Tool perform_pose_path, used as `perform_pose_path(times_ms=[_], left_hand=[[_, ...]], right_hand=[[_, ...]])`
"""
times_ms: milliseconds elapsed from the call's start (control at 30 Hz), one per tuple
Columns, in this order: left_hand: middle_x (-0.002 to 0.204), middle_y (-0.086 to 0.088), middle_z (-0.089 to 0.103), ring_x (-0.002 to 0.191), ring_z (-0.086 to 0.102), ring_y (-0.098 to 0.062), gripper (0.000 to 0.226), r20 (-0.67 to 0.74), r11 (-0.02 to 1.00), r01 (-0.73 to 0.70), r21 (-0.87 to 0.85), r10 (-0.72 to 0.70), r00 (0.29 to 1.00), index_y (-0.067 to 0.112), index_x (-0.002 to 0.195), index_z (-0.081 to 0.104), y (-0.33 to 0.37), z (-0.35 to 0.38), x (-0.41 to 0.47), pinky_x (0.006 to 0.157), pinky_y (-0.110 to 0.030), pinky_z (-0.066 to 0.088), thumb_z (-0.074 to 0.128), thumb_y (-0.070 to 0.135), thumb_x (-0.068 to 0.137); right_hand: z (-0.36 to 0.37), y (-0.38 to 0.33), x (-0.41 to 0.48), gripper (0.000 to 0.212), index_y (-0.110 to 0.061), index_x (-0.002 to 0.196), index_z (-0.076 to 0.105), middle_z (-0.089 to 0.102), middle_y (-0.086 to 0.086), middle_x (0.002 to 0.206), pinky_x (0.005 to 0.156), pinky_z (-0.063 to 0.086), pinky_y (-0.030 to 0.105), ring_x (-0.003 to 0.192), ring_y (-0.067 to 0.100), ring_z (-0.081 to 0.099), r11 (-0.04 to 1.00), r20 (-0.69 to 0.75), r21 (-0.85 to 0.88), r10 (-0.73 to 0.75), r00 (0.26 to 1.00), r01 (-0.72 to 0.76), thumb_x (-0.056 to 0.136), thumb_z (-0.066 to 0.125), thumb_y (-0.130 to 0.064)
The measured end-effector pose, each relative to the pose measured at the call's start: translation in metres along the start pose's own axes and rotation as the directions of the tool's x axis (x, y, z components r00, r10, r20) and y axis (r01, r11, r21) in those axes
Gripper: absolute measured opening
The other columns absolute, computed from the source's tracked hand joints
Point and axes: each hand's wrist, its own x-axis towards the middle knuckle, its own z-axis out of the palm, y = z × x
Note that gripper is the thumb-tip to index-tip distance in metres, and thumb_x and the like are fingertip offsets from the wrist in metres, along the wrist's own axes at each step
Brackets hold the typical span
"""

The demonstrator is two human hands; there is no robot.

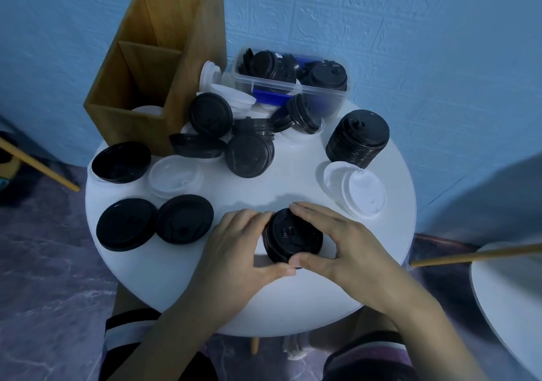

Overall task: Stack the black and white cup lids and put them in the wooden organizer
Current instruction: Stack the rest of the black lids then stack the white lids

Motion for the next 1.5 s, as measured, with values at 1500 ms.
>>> perform_pose_path(times_ms=[1500], left_hand=[[0.138,0.028,0.045,0.129,0.032,0.011,0.082,0.07,0.992,0.088,-0.087,-0.082,0.994,0.035,0.152,0.036,-0.006,-0.012,-0.003,0.099,-0.006,0.026,0.044,0.075,0.081]], right_hand=[[-0.013,0.005,0.032,0.054,-0.043,0.13,0.063,0.071,-0.017,0.114,0.102,0.051,0.03,0.106,0.0,0.067,0.946,0.113,0.313,0.054,0.992,-0.087,0.079,0.07,-0.06]])
